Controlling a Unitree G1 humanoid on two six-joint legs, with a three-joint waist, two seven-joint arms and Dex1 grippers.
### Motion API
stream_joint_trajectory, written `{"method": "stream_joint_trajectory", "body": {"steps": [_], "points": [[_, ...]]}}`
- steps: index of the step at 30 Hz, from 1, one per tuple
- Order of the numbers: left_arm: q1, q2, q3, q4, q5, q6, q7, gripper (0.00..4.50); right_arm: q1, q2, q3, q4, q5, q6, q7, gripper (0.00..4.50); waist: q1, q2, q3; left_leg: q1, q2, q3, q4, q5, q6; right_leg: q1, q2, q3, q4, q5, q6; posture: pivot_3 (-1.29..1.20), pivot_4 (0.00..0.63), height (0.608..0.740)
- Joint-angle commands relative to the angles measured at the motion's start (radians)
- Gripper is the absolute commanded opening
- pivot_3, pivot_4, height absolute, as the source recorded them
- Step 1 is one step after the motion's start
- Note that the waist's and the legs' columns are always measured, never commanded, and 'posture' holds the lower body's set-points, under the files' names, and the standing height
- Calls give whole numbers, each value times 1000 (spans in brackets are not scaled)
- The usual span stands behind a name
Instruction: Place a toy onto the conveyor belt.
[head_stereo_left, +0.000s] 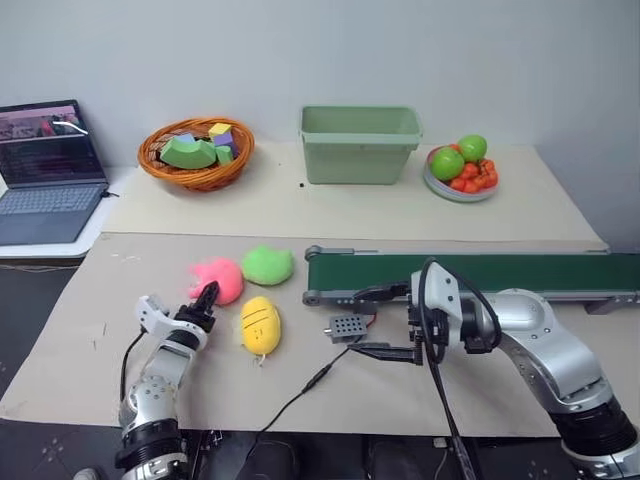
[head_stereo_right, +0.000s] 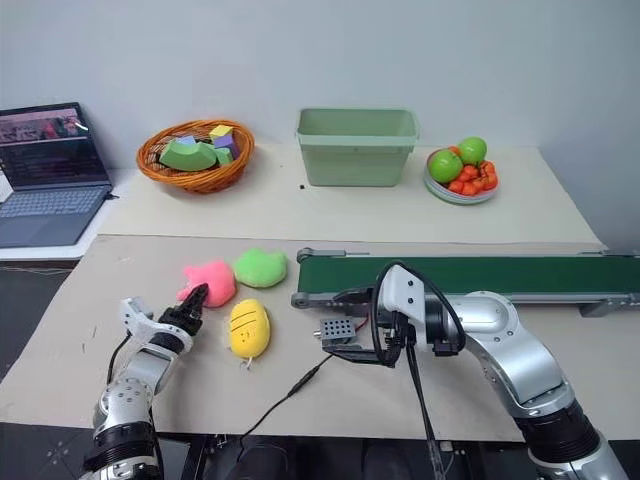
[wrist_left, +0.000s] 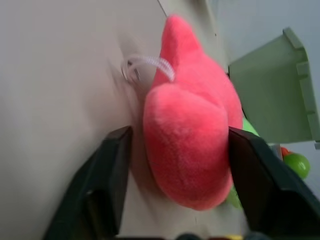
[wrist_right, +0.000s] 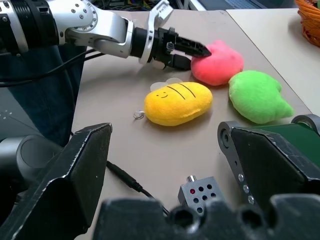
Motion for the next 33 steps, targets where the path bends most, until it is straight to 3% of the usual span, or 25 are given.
{"method": "stream_joint_trajectory", "body": {"steps": [1, 4, 10, 15, 18, 22, 26, 29, 31, 33], "points": [[-2, 2, -4, -9, 4, 9, -11, 1127, -4, 5, -27, -36, 32, 2, -2, 4500, -2, 0, 0, 0, 0, 0, -1, 0, 0, 0, 0, 0, 0, 0, 0, 0, 150, 728], [-2, 2, -5, -13, 9, 4, -11, 57, -3, 5, -27, -34, 30, 2, -3, 4500, -3, 0, 0, 0, 0, 0, -1, 0, 0, 0, 0, 0, -1, 0, 0, 0, 150, 728], [16, 3, -19, -120, 94, -101, 11, 57, 2, 3, -24, -29, 25, 1, 1, 4500, -2, -1, 1, 0, 0, 0, -1, 0, 0, 0, 0, 0, -1, 0, 0, 0, 150, 728], [29, 38, -35, -423, 216, -176, 146, 57, 8, 1, -23, -19, 21, -5, 9, 4500, -7, -7, 4, -1, 1, 0, -3, 0, -1, -2, 0, 0, -2, 0, 0, 0, 150, 728], [39, 139, -101, -614, 330, -138, 180, 57, 7, 5, -19, -8, 17, -9, 11, 4500, -12, -10, 6, -1, 1, 0, -5, 0, -1, -2, 0, 0, -2, 0, 0, 0, 150, 728], [38, 356, -279, -720, 648, -216, 120, 57, -2, 18, -10, 8, 12, -15, 13, 4500, -14, -10, 6, 0, 0, 0, -6, 1, -1, -2, 0, 0, -2, 0, 0, 0, 150, 728], [-26, 655, -577, -579, 1136, -438, 11, 57, -12, 43, -1, 17, 4, -20, 1, 4500, -15, -9, 6, 1, 0, 1, -8, 1, -2, -2, 0, 0, -2, 0, -1, 0, 150, 728], [-118, 765, -721, -474, 1414, -597, 13, 57, -6, 51, -4, 13, 0, -21, -6, 4500, -22, -9, 7, 1, 0, 2, -12, 2, -2, -2, 0, 0, -3, 0, -1, 0, 150, 728], [-204, 788, -813, -400, 1591, -744, 61, 57, 4, 54, -10, 7, 0, -19, -15, 4500, -23, -10, 7, 1, 0, 1, -14, 2, -2, -4, 0, 0, -3, 0, -1, 0, 150, 728], [-257, 773, -866, -334, 1669, -845, 102, 57, 10, 58, -14, 0, 0, -17, -25, 4500, -24, -10, 7, -2, 1, 1, -14, 2, -3, -7, 0, -1, -3, -1, -1, 0, 150, 728]]}}
